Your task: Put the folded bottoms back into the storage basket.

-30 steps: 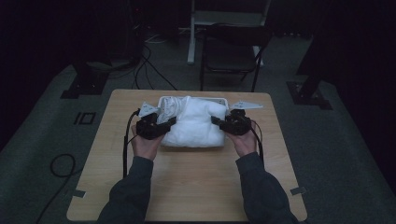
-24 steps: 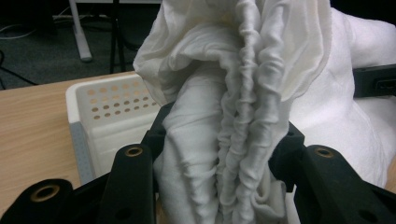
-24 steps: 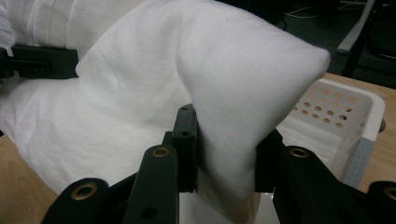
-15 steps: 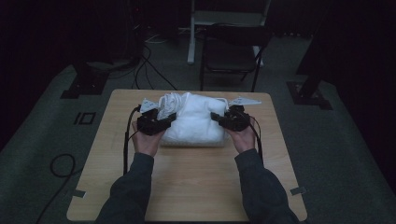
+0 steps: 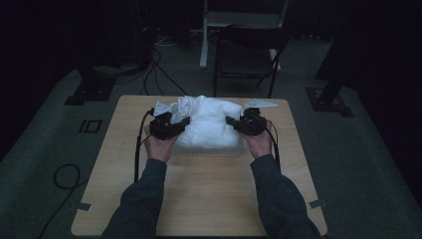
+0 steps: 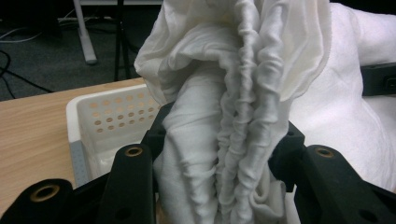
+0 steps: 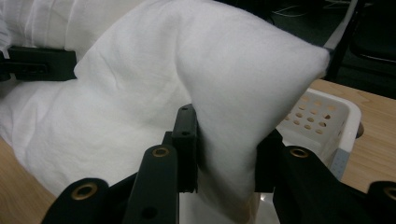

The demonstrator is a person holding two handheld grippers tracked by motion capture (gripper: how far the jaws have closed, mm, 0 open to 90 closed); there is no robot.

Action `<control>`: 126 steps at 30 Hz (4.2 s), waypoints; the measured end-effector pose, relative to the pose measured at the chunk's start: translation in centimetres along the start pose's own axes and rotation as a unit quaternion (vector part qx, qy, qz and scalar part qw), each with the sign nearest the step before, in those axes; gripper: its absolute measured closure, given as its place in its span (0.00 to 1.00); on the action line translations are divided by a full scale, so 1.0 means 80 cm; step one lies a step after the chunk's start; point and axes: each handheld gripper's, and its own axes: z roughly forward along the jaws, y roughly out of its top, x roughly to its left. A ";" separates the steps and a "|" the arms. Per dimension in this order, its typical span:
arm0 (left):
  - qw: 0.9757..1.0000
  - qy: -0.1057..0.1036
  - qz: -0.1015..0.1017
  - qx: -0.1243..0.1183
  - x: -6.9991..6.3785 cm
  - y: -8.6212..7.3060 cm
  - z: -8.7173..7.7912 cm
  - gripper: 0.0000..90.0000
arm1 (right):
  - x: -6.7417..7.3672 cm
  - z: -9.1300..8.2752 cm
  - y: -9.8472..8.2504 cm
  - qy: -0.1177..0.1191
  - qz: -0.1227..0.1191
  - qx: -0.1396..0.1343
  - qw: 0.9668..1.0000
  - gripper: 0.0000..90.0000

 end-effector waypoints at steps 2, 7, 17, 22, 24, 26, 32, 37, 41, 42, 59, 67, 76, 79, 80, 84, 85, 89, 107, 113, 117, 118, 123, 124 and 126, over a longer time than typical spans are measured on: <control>1.000 0.000 -0.002 -0.001 0.002 0.000 0.002 0.61 | -0.001 0.002 0.001 -0.002 -0.001 0.000 1.000 0.78; 1.000 0.001 -0.004 0.000 0.005 -0.001 0.008 0.61 | -0.003 0.007 0.001 -0.003 0.002 0.002 1.000 0.78; 1.000 0.006 -0.008 0.000 0.013 -0.004 0.020 0.61 | -0.010 0.021 0.001 -0.009 0.008 0.008 1.000 0.78; 1.000 0.010 -0.013 0.000 0.017 -0.004 0.022 0.61 | -0.008 0.026 0.006 -0.011 0.006 0.010 1.000 0.78; 1.000 0.012 -0.014 0.001 0.018 -0.003 0.023 0.61 | -0.009 0.028 0.007 -0.012 0.005 0.009 1.000 0.78; 1.000 0.015 -0.013 0.000 0.019 -0.002 0.025 0.61 | -0.008 0.030 0.009 -0.014 0.006 0.010 1.000 0.78; 1.000 0.018 -0.005 0.000 0.019 0.004 0.029 0.61 | -0.011 0.032 0.008 -0.015 0.013 0.006 1.000 0.78; 1.000 0.022 0.000 0.000 0.018 0.006 0.034 0.61 | -0.015 0.034 0.008 -0.018 0.016 0.005 1.000 0.78; 1.000 0.025 -0.001 0.004 0.020 0.002 0.042 0.61 | -0.019 0.040 0.006 -0.019 0.019 0.008 1.000 0.78; 1.000 0.027 0.001 0.006 0.020 0.002 0.043 0.61 | -0.020 0.041 0.006 -0.019 0.017 0.009 1.000 0.78; 0.998 0.045 0.003 0.032 0.024 -0.010 0.063 0.61 | -0.026 0.062 -0.005 -0.028 0.028 0.028 0.999 0.78; 0.998 0.052 -0.002 0.043 0.024 -0.021 0.072 0.61 | -0.026 0.068 -0.011 -0.030 0.031 0.036 0.998 0.78; 0.997 0.058 0.001 0.059 0.021 -0.028 0.081 0.60 | -0.031 0.073 -0.025 -0.032 0.040 0.042 0.998 0.78; 0.996 0.061 -0.002 0.067 0.020 -0.030 0.085 0.60 | -0.032 0.075 -0.027 -0.035 0.042 0.047 0.997 0.78; 0.996 0.062 -0.003 0.070 0.020 -0.030 0.087 0.60 | -0.032 0.076 -0.028 -0.035 0.043 0.048 0.997 0.78; 0.995 0.066 -0.006 0.078 0.020 -0.033 0.091 0.60 | -0.033 0.079 -0.030 -0.038 0.044 0.054 0.997 0.78; 0.995 0.066 -0.005 0.080 0.020 -0.034 0.091 0.60 | -0.033 0.080 -0.031 -0.038 0.044 0.056 0.997 0.78; 0.994 0.066 -0.008 0.085 0.021 -0.037 0.093 0.60 | -0.034 0.082 -0.033 -0.038 0.044 0.060 0.996 0.77; 0.990 0.078 -0.024 0.116 0.023 -0.053 0.098 0.56 | -0.037 0.097 -0.046 -0.043 0.044 0.095 0.994 0.76; 0.991 0.082 -0.036 0.100 0.027 -0.049 0.089 0.41 | -0.038 0.095 -0.045 -0.082 0.021 0.102 0.991 0.50; 0.992 0.082 -0.033 0.085 0.028 -0.044 0.079 0.42 | -0.039 0.085 -0.038 -0.090 0.014 0.083 0.992 0.45; 0.993 0.081 -0.031 0.085 0.027 -0.044 0.077 0.42 | -0.038 0.081 -0.037 -0.090 0.015 0.078 0.993 0.45; 0.994 0.081 -0.022 0.076 0.025 -0.045 0.065 0.46 | -0.039 0.065 -0.037 -0.095 0.010 0.061 0.994 0.45; 0.994 0.081 -0.024 0.072 0.026 -0.046 0.062 0.46 | -0.039 0.061 -0.037 -0.096 0.010 0.059 0.994 0.45; 0.994 0.083 -0.026 0.066 0.027 -0.048 0.054 0.46 | -0.041 0.053 -0.039 -0.099 0.010 0.054 0.994 0.45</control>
